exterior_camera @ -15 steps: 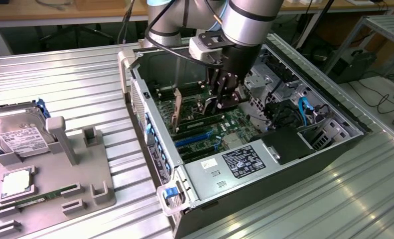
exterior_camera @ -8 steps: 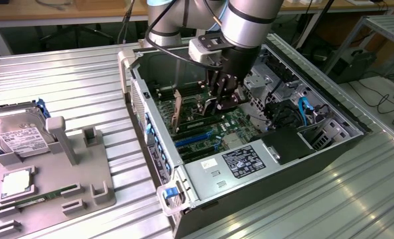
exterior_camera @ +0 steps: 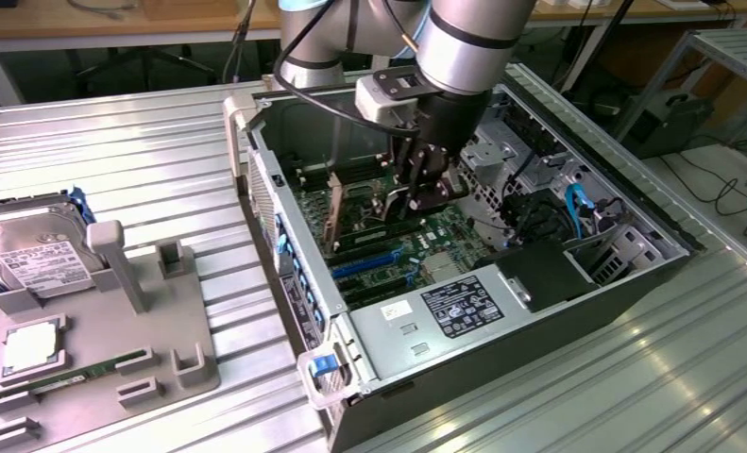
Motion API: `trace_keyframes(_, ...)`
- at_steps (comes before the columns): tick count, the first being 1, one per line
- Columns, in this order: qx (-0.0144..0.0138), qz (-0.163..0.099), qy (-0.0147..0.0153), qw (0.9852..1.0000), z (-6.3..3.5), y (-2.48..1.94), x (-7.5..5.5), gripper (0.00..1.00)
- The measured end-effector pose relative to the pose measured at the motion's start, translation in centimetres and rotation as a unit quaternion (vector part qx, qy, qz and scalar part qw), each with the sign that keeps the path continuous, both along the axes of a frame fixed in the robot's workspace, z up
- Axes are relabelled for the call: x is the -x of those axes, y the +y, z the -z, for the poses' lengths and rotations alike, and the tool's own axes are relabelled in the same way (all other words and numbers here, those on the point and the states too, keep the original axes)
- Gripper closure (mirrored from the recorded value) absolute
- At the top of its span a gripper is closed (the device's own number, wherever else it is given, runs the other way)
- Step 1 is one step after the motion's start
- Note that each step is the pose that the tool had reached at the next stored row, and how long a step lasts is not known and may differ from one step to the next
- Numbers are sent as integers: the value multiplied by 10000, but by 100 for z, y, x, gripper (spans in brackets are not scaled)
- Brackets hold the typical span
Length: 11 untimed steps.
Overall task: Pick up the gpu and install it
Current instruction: 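Insert the gpu into the slot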
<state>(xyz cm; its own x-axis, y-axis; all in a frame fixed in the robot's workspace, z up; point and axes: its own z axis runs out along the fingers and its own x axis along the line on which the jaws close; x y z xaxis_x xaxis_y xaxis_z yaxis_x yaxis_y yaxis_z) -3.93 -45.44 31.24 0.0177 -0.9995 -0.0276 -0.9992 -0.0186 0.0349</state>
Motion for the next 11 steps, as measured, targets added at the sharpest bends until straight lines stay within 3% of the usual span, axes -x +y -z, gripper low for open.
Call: trace_keyframes(11,1,77,2,10000,153,15,15,73)
